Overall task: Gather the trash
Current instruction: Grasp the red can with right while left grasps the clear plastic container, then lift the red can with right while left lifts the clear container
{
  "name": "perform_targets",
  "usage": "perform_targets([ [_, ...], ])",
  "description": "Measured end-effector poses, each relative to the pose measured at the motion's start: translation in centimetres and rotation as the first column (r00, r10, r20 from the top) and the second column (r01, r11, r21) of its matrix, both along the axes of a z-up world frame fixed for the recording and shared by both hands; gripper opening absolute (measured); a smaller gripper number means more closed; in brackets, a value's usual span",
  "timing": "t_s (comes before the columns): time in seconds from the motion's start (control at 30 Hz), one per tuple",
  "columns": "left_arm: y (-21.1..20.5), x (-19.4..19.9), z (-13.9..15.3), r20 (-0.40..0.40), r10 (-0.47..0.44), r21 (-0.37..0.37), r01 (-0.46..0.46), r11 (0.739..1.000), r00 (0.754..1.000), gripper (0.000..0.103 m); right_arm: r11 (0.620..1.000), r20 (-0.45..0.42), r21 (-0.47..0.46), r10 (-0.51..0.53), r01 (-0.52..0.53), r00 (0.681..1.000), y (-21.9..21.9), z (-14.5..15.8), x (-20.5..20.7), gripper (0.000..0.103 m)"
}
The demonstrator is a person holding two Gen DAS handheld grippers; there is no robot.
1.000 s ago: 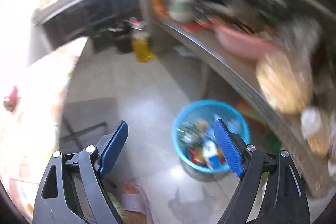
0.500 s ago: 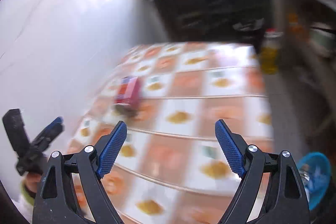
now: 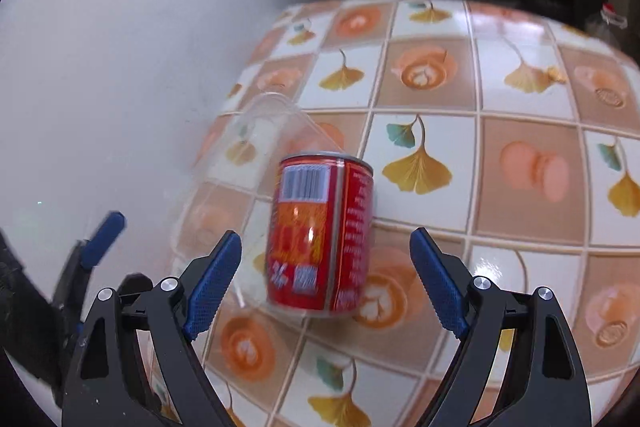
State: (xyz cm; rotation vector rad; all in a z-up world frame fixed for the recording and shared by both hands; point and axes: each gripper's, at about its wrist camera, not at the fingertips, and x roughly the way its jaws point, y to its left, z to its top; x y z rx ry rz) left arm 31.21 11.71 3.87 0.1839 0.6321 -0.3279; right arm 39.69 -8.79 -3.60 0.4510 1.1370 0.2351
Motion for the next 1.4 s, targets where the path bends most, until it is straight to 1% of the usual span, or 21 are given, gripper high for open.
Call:
perform_targets([
  [0.07, -1.2, 0.9, -0.6, 0.002, -0.025, 0.087, 0.025, 0.996, 1.000, 0.063, 1.000, -0.029, 0.017, 0.004, -0.004, 1.000, 0.2, -0.7, 0.8, 0.082],
  [0.1, -1.7, 1.3, -1.0, -0.004, -0.033, 0.124, 0.033, 0.992, 0.999, 0.059, 1.000, -0.040, 0.022, 0.002, -0.001, 0.999, 0.4, -1.0, 1.2, 0.082],
  [0.17, -2.0, 1.9, -1.7, -0.022, -0.035, 0.158, 0.038, 0.987, 0.999, 0.046, 0.999, -0.062, 0.036, 0.001, 0.002, 0.998, 0.6, -1.5, 1.8, 0.081],
  [0.2, -2.1, 2.1, -2.0, -0.032, -0.033, 0.166, 0.038, 0.985, 0.999, 0.043, 0.999, -0.072, 0.042, -0.002, 0.005, 0.997, 0.6, -1.7, 2.0, 0.078],
  [0.23, -2.0, 2.4, -2.4, -0.047, -0.030, 0.167, 0.037, 0.985, 0.998, 0.037, 0.999, -0.080, 0.047, -0.002, 0.005, 0.997, 0.6, -1.9, 2.2, 0.077],
  [0.3, -1.7, 2.4, -2.5, -0.052, -0.020, 0.150, 0.028, 0.988, 0.998, 0.033, 0.998, -0.099, 0.063, 0.002, 0.004, 0.995, 0.7, -2.5, 2.6, 0.065],
  [0.33, -1.5, 2.4, -2.4, -0.055, -0.016, 0.135, 0.024, 0.991, 0.998, 0.028, 0.997, -0.106, 0.080, 0.002, 0.006, 0.994, 0.7, -2.7, 2.7, 0.062],
  [0.37, -1.3, 2.5, -2.4, -0.057, -0.011, 0.127, 0.018, 0.992, 0.998, 0.023, 0.996, -0.111, 0.088, -0.007, 0.016, 0.994, 0.6, -2.9, 2.8, 0.062],
  [0.43, -0.8, 2.5, -2.2, -0.071, -0.004, 0.104, 0.011, 0.995, 0.997, 0.021, 0.996, -0.111, 0.086, -0.012, 0.021, 0.994, 0.4, -2.8, 2.5, 0.062],
  [0.57, -0.4, 2.0, -2.3, -0.086, 0.006, 0.101, 0.003, 0.995, 0.996, 0.013, 0.996, -0.099, 0.085, -0.010, 0.018, 0.995, -0.4, -1.8, 0.8, 0.062],
  [0.63, 0.2, 1.5, -2.3, -0.111, 0.011, 0.073, -0.003, 0.997, 0.994, 0.010, 0.996, -0.091, 0.090, -0.009, 0.017, 0.996, -1.0, -1.3, -0.3, 0.062],
  [0.73, 1.4, 0.2, -2.3, -0.166, 0.017, -0.007, -0.019, 1.000, 0.986, 0.006, 0.997, -0.070, 0.083, -0.005, 0.010, 0.998, -1.9, -0.3, -3.1, 0.062],
  [0.87, 2.7, -3.0, -2.6, -0.242, 0.001, -0.129, -0.033, 0.991, 0.970, 0.005, 1.000, -0.034, 0.017, 0.015, -0.015, 0.999, -2.6, 0.9, -7.8, 0.062],
  [0.97, 3.6, -6.1, -3.2, -0.307, -0.013, -0.231, -0.061, 0.971, 0.952, 0.005, 0.999, -0.022, -0.008, 0.039, -0.039, 0.999, -2.9, 1.2, -11.8, 0.062],
  [1.03, 4.1, -8.2, -3.8, -0.360, -0.031, -0.300, -0.084, 0.950, 0.932, 0.006, 0.998, -0.023, -0.041, 0.043, -0.044, 0.999, -2.9, 1.0, -14.0, 0.062],
  [1.07, 4.2, -9.3, -4.0, -0.374, -0.035, -0.317, -0.092, 0.944, 0.927, 0.006, 0.997, -0.020, -0.062, 0.045, -0.046, 0.999, -2.9, 1.0, -15.0, 0.062],
  [1.13, 4.4, -11.5, -4.3, -0.384, -0.029, -0.331, -0.109, 0.937, 0.923, 0.006, 0.993, -0.018, -0.112, 0.043, -0.045, 0.999, -3.0, 0.9, -17.2, 0.062],
  [1.2, 4.7, -13.1, -4.7, -0.408, -0.026, -0.348, -0.130, 0.928, 0.913, 0.006, 0.990, -0.023, -0.137, 0.036, -0.039, 0.999, -3.1, 0.5, -18.9, 0.062],
  [1.33, 4.9, -16.0, -5.8, -0.470, -0.034, -0.356, -0.154, 0.922, 0.882, 0.007, 0.984, -0.030, -0.176, 0.001, -0.006, 1.000, -3.5, -0.5, -21.7, 0.062],
  [1.4, 4.9, -17.1, -6.2, -0.504, -0.048, -0.359, -0.158, 0.920, 0.862, 0.011, 0.984, -0.029, -0.179, -0.004, -0.001, 1.000, -3.3, -0.9, -22.5, 0.062],
])
